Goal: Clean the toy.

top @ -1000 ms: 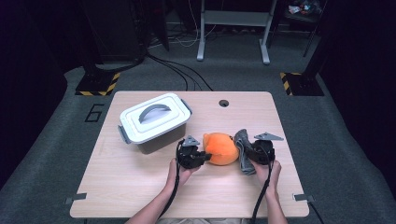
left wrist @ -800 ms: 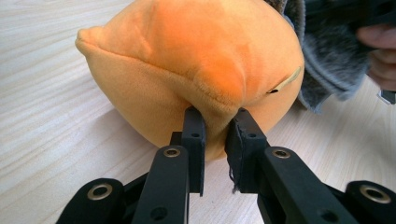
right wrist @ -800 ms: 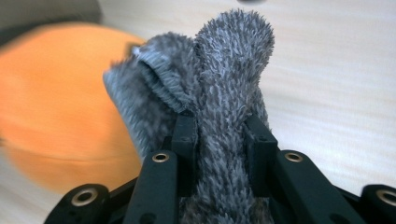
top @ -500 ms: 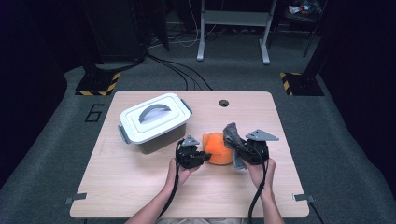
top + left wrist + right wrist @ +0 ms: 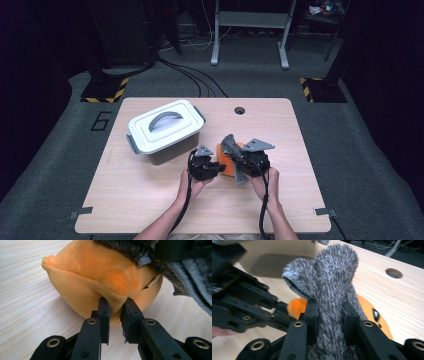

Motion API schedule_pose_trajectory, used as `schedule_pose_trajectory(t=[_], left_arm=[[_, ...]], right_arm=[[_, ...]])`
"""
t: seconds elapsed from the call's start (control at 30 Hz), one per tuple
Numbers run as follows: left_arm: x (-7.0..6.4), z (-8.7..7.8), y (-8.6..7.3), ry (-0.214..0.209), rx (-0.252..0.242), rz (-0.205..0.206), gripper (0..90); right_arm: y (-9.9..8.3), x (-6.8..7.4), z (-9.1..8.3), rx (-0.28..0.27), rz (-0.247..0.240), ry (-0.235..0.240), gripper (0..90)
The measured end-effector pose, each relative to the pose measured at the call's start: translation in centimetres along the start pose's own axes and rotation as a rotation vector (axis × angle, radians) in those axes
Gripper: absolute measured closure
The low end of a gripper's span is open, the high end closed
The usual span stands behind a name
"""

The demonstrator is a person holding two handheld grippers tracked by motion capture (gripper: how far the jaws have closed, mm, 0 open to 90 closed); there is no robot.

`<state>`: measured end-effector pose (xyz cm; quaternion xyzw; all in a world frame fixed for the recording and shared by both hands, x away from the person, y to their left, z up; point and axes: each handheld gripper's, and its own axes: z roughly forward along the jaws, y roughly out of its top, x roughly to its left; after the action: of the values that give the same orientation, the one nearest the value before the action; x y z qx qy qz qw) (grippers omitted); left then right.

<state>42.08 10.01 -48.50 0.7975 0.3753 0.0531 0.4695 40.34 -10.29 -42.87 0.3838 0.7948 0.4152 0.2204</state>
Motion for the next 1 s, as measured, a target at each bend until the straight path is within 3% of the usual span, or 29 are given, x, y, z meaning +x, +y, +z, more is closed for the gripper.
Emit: schedule_pose_trajectory(t=[0.13, 0.4, 0.5, 0.67, 0.8, 1.0], left_arm=[[-0.1, 0.1, 0.0, -0.005, -0.001, 0.002, 77.7], [-0.2, 0.1, -0.1, -0.005, 0.001, 0.006, 77.7], [-0.2, 0.2, 0.0, -0.006, -0.003, 0.003, 77.7], [-0.2, 0.2, 0.0, -0.008, -0.007, 0.008, 76.6], [-0.2, 0.1, -0.1, 0.002, -0.012, 0.039, 71.4], [-0.9, 0.1, -0.5, 0.071, 0.017, 0.158, 46.7]], right_arm=[[-0.8, -1.2, -0.3, 0.011, 0.029, -0.036, 71.3], [-3.0, -5.0, -0.6, 0.039, 0.121, -0.112, 71.8], [-4.0, -6.1, -0.3, 0.054, 0.171, -0.113, 71.8], [-4.6, -7.0, 0.3, 0.064, 0.197, -0.115, 71.8], [-4.3, -6.9, 0.3, 0.067, 0.185, -0.121, 71.8], [-4.3, -6.8, 0.4, 0.064, 0.198, -0.126, 71.8]])
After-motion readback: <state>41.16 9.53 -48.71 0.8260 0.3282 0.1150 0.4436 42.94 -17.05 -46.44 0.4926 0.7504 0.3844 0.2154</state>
